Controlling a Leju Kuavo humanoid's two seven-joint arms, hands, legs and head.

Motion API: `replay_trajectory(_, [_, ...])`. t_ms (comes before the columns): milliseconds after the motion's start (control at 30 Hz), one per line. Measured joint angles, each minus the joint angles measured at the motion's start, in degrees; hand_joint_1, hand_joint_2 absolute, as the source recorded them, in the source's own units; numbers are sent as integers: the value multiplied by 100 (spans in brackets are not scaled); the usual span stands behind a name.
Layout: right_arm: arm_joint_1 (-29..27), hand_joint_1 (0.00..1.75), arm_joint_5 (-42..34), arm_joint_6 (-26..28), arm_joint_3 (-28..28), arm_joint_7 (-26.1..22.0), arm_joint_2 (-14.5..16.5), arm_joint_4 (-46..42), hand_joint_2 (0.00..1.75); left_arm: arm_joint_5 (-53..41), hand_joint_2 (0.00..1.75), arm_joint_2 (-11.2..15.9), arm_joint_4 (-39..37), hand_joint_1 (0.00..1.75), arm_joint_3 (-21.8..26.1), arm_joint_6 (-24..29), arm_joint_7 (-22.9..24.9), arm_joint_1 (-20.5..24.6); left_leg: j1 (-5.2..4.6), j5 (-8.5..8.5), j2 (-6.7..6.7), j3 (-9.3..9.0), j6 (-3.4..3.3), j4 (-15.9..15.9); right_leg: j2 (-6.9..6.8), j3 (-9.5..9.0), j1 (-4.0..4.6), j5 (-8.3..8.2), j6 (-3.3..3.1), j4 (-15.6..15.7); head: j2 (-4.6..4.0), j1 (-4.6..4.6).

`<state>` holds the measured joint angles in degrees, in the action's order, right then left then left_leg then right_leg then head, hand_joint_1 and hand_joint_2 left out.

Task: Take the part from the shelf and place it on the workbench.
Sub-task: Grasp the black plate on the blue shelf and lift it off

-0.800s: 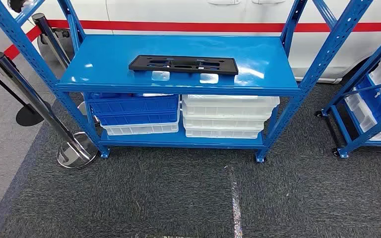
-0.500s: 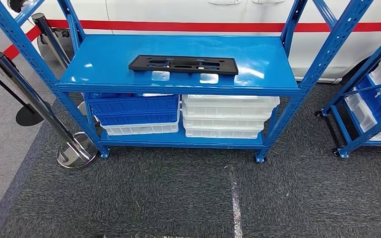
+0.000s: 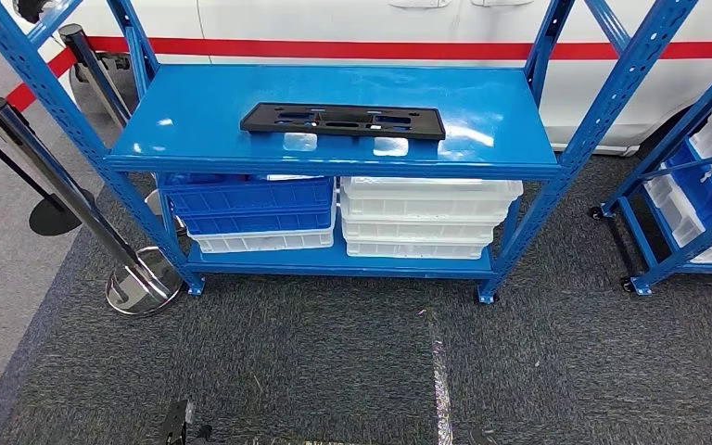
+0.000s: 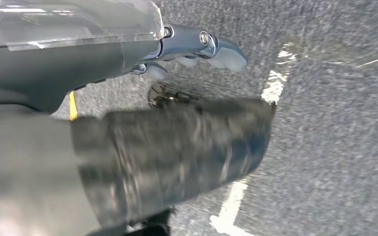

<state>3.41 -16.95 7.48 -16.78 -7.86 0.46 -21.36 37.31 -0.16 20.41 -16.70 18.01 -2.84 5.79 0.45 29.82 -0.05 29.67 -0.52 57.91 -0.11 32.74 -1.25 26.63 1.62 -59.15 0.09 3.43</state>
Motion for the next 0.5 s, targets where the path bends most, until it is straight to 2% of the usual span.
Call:
replay_trajectory(267, [539, 0, -250, 244, -440, -732, 0, -471, 175, 959, 0, -20, -73, 0, -561, 441, -68, 384, 0, -8, -1, -35, 1, 4, -1, 3, 0, -3, -1, -5, 0, -1])
replay_trajectory(500, [929, 0, -298, 392, -818, -1259, 28, -1366, 175, 1674, 0, -32, -185, 0, -1120, 753, -123, 732, -7, -8, -4, -23, -1, 30, -2, 5, -28, -16, 6, 0, 0, 1])
